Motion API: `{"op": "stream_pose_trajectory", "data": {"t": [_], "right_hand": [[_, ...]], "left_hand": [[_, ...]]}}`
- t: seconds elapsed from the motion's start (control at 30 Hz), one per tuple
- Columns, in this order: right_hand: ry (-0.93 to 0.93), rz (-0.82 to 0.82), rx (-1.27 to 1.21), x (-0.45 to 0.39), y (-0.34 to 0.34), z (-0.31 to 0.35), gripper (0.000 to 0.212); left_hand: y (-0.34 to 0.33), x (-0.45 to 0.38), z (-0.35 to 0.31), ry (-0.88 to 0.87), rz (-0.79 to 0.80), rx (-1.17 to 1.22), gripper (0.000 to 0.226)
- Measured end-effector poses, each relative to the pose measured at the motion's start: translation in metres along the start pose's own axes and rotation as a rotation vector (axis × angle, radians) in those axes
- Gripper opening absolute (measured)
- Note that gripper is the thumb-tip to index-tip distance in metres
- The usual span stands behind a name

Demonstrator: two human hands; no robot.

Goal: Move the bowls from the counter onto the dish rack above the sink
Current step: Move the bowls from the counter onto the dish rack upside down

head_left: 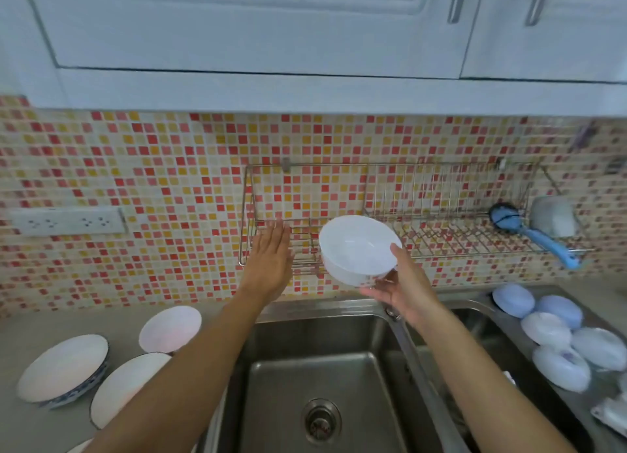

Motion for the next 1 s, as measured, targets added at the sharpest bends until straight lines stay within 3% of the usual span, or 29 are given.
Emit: {"op": "stream_pose_trajectory", "data": {"t": [0.13, 0.4, 0.53, 0.63, 0.73, 0.87, 1.0], "right_hand": [[0.023, -0.077, 0.066, -0.022, -0.02, 0.024, 0.045], [0.034, -0.053, 0.128, -0.064, -0.041, 0.043, 0.051], [0.175, -0.136, 0.222, -0.088, -0.039, 0.045, 0.063], [0.462, -0.256, 0.532, -0.098, -0.036, 0.045, 0.077], [0.677, -0.259, 0.892, -0.103, -0.035, 0.04, 0.083], [0.775, -0.25, 1.371, -0.118, -0.037, 0.034, 0.087], [0.757, -0.117, 1.505, -0.133, -0.041, 0.033, 0.081]], "left_hand": [[-0.016, 0.003, 0.006, 0.038, 0.059, -0.017, 0.064], [-0.021, 0.002, 0.007, 0.063, 0.07, -0.018, 0.064], [-0.022, 0.003, 0.007, 0.049, 0.061, -0.01, 0.073], [-0.022, 0.003, 0.007, 0.05, 0.057, -0.011, 0.074], [-0.024, 0.002, 0.007, 0.057, 0.054, -0.006, 0.075], [-0.025, 0.002, 0.006, 0.063, 0.059, -0.017, 0.074], [-0.025, 0.002, 0.005, 0.069, 0.056, -0.02, 0.073]]}}
Point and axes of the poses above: each hand's wrist, its own x-axis away from the middle knuckle, its own y-axis out of the back of the hand, z = x × y, the point moved 2 cm from there along -x, towards the middle knuckle, and after that the axes turned 10 degrees about -y, right-handed, at the moved point
